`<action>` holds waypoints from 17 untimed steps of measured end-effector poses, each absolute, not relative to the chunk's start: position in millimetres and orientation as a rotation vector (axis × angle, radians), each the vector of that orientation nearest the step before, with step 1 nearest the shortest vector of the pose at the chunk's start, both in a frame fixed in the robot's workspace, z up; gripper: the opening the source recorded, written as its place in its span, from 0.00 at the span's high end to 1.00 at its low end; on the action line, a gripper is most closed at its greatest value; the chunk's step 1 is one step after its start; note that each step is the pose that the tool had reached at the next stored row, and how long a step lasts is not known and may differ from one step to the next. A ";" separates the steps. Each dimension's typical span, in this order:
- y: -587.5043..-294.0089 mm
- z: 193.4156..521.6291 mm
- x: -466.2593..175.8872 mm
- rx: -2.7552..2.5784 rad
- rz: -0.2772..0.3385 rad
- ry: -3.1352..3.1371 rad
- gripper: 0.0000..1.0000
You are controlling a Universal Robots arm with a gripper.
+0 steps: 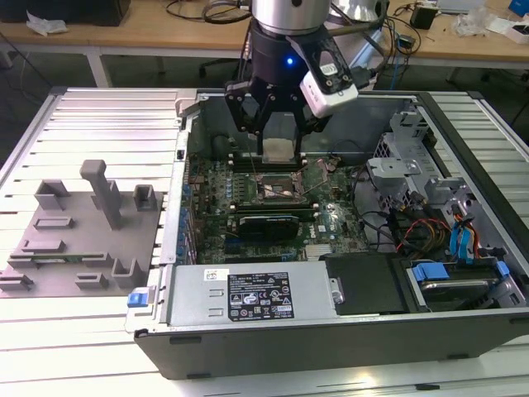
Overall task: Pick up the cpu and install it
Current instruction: 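Pick up the cpu and move it towards the insertion slot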
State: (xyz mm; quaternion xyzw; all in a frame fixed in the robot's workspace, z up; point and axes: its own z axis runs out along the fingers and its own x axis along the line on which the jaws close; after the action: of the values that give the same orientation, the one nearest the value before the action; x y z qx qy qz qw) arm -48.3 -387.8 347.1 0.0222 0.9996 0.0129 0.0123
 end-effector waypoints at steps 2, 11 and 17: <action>-386.8 341.9 -46.4 0.069 0.040 3.117 0.45; -375.3 326.4 -44.3 0.069 0.040 3.119 0.45; -363.5 321.0 -44.3 0.069 0.040 3.119 0.45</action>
State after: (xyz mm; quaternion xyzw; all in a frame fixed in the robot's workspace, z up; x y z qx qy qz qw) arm -44.3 -363.5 321.0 0.0222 0.9996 0.0128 0.0110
